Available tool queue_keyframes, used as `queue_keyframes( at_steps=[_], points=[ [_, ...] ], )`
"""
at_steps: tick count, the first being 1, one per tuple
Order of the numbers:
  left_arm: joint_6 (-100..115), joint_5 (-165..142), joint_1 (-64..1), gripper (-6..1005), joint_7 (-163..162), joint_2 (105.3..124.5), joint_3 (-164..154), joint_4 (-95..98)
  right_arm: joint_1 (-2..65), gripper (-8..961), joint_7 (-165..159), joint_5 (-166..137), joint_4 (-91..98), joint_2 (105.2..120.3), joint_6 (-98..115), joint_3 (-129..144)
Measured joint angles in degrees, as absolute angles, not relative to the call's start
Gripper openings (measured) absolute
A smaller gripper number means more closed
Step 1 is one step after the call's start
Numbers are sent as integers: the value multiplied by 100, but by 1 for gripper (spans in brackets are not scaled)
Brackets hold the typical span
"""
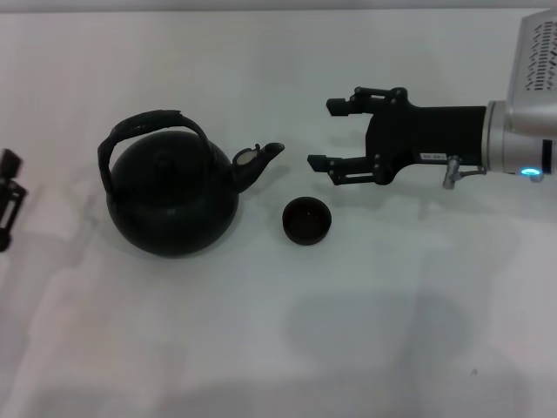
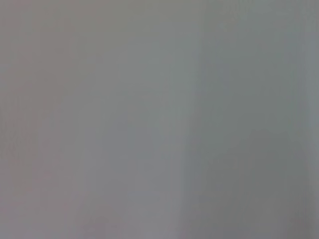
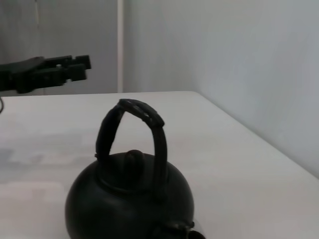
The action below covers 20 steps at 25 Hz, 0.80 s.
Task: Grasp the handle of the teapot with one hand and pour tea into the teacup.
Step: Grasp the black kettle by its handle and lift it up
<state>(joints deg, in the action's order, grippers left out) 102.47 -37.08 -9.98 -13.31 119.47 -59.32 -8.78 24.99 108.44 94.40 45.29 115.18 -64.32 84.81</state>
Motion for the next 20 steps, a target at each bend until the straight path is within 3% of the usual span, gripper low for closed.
queue_keyframes(
  at_steps=[20],
  points=[
    [9699,-4613,-1370,695,-2425,11926,-6064,-965,2500,849,11272,9452,4432,11513,-6404,8411]
  ],
)
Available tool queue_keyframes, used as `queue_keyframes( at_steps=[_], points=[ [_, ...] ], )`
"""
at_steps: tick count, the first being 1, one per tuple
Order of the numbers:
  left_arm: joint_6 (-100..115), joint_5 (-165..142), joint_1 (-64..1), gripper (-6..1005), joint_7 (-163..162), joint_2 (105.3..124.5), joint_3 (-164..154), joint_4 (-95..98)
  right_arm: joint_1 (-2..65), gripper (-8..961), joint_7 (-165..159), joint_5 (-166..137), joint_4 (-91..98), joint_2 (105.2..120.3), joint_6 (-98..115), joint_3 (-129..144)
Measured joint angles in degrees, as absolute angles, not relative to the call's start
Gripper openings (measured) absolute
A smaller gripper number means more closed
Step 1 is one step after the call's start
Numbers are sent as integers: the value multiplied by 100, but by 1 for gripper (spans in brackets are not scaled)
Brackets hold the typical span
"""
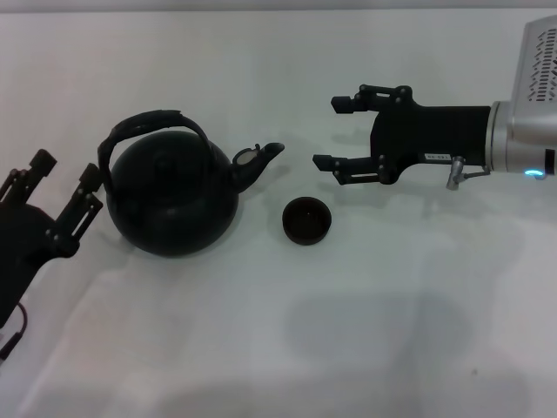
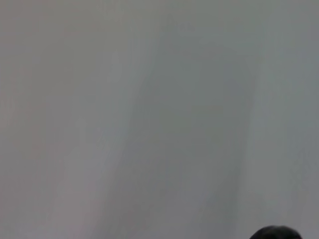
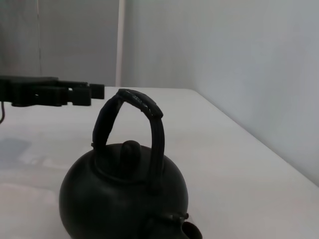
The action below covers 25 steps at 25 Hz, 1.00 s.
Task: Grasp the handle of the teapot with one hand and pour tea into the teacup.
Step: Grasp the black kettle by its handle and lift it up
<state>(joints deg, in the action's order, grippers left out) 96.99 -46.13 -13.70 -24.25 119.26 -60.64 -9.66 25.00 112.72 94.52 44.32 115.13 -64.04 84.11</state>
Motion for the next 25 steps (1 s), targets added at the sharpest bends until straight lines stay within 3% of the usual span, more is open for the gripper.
queue_keyframes(
  at_steps=[20,25],
  points=[
    [8822,-4849,-1774,694,-2760,11924,-6074,-923,2509,846,11276,9607,4379,11532,-6397,8462],
    [8824,-4833,-1755,590,-2747,11929,-6040,-922,2505,846,11273,9607,4377,11540,-6411,8478]
  ],
)
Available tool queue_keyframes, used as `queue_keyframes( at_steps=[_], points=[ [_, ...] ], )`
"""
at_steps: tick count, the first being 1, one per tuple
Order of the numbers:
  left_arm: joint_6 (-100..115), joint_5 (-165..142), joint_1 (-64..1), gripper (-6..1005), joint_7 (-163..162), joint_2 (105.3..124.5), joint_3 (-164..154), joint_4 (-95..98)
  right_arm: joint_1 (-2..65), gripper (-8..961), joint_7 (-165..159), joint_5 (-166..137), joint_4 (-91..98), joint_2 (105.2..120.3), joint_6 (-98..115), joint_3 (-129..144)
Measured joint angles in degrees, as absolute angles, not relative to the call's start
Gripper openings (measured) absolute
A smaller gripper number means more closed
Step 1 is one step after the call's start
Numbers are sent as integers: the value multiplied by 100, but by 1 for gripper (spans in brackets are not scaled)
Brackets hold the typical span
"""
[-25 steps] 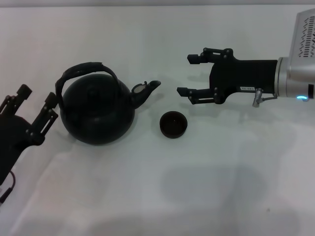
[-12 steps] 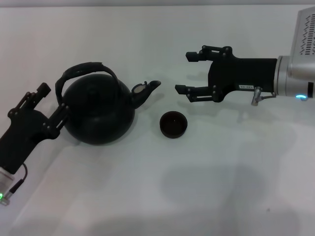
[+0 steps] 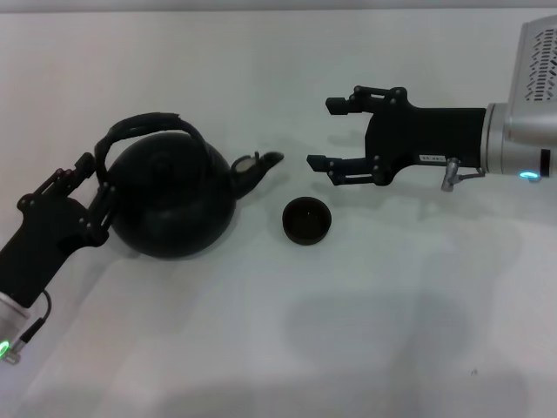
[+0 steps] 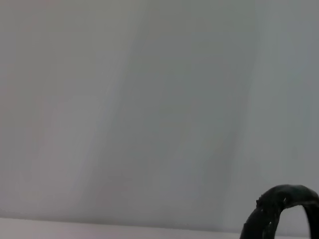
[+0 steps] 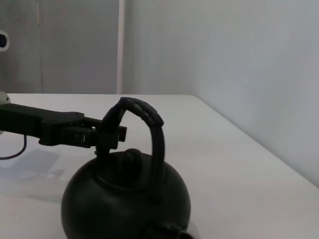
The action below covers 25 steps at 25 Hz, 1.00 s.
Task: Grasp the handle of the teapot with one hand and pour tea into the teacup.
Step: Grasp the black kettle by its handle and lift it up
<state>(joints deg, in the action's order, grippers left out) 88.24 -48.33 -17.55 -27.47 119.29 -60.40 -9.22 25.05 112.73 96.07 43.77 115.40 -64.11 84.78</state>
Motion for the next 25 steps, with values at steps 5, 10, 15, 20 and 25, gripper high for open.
queue_keyframes(
  at_steps=[5,10,15,20,25],
  points=[
    [8834,-4793,-1749,446,-2809,11933,-6020,-922,2489,845,11252,9607,4376,11540,-6417,8481],
    [8850,-4778,-1748,264,-2811,11937,-6016,-923,2467,845,11238,9606,4377,11540,-6453,8482],
    [8859,-4721,-1745,180,-2819,11935,-6017,-923,2416,844,11237,9606,4376,11540,-6495,8482],
    [8845,-4639,-1757,180,-2919,11912,-6005,-923,2357,844,11278,9671,4370,11532,-6502,8479],
    [8766,-4610,-1794,177,-2974,11842,-6050,-724,2318,845,11362,9700,4366,11531,-6504,8449]
  ],
)
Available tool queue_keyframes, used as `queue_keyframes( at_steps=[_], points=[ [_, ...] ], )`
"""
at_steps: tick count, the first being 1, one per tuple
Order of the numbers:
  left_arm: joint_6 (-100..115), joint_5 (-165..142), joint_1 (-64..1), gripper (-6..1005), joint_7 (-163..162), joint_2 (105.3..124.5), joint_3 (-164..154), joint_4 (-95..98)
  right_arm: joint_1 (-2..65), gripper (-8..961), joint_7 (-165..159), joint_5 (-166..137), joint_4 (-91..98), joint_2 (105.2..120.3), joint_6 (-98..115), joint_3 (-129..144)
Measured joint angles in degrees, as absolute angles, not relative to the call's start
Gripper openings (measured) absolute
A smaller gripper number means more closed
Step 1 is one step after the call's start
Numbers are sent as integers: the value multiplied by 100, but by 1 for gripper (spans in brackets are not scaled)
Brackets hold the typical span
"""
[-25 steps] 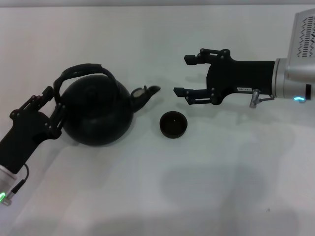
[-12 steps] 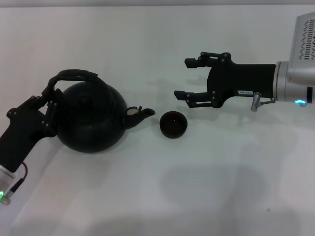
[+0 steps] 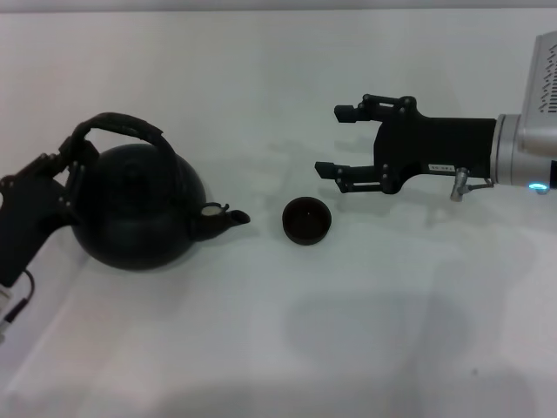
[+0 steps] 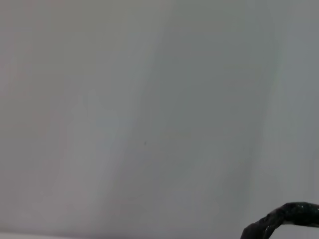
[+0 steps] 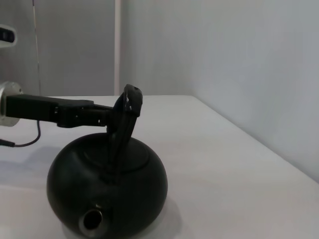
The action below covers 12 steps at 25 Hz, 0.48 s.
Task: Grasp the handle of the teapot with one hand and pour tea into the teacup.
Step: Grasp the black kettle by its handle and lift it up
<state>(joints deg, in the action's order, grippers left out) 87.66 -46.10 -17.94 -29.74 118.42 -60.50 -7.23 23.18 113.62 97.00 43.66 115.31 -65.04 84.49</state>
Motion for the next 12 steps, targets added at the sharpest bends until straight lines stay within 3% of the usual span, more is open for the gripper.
queue_keyframes(
  at_steps=[6,12],
  points=[
    [8111,-4875,-1775,174,-3690,11550,-6084,178,2310,841,11466,9836,4308,11531,-6490,8426],
    [7301,-5574,-1566,174,-4655,11526,-6083,1749,2265,841,11515,10002,4261,11531,-6466,8419]
  ],
)
